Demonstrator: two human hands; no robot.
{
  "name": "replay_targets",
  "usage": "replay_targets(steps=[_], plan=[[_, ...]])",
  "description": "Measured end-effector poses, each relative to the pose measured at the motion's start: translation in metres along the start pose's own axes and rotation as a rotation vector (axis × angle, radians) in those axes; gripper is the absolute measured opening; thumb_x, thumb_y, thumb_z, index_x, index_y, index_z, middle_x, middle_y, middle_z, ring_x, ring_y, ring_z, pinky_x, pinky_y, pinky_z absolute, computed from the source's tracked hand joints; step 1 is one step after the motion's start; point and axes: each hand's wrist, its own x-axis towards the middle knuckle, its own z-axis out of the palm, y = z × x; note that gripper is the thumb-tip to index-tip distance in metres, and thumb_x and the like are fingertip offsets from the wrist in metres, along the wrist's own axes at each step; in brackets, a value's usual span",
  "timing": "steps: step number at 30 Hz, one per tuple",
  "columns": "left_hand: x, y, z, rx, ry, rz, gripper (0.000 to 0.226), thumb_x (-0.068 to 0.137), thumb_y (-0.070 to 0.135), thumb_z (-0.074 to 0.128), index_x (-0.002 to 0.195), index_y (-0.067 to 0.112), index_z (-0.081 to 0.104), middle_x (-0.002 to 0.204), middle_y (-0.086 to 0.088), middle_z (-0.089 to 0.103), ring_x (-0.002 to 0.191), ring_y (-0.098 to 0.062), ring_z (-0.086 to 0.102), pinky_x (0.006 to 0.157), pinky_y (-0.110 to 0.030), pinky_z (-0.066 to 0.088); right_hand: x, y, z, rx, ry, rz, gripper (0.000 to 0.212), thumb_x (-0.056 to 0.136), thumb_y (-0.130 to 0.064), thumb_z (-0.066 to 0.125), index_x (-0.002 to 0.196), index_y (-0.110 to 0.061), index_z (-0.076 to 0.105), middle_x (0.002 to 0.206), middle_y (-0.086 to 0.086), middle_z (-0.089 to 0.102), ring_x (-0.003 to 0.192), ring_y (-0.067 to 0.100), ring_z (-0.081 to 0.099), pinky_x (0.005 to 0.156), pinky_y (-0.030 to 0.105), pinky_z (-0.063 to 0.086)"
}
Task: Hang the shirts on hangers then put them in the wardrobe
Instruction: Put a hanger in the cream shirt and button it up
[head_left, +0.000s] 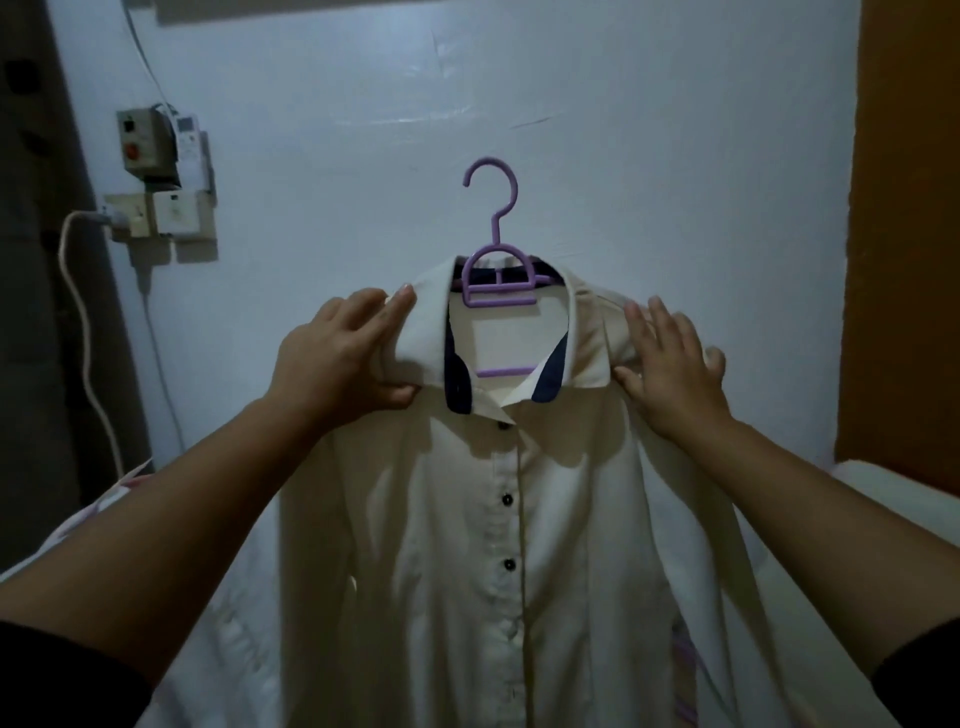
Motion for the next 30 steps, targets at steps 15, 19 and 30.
replay_targets(steps=[15,19,30], plan=[[-0.106,-0.134,0.004,0.235,-0.290,-0.541,0.102,0.074,0.063,0.067,0.152,0.029,0.012,0.143,-0.006,0.036,0.123,-0.027,0.041,0.078,-0.037,0.047,-0.011,-0.228,0.169,0.339,-0.509,-0.113,0.072,0.094,-0.055,0.038,0.149,-0.036,-0.004,0.159,-0.003,-0.010,0.146,0.025,0.000,0.112,0.055,0.013],[-0.141,-0.185,0.013,0.286,-0.311,-0.668,0.101,0.073,0.064,0.066,0.152,0.029,0.014,0.138,-0.005,0.039,0.117,-0.026,0.044,0.078,-0.038,0.048,-0.021,-0.305,0.208,0.402,-0.601,-0.191,0.071,0.094,-0.056,0.037,0.150,-0.036,-0.003,0.159,-0.002,-0.008,0.146,0.025,0.001,0.112,0.055,0.013],[-0.264,-0.287,0.086,0.279,-0.742,-1.221,0.093,0.079,0.079,0.041,0.148,0.018,0.028,0.139,-0.013,0.045,0.121,-0.032,0.049,0.094,-0.044,0.046,-0.063,-0.443,0.281,0.435,-0.791,-0.370,0.071,0.094,-0.058,0.035,0.150,-0.036,-0.002,0.159,-0.002,-0.009,0.146,0.024,0.000,0.113,0.056,0.010]])
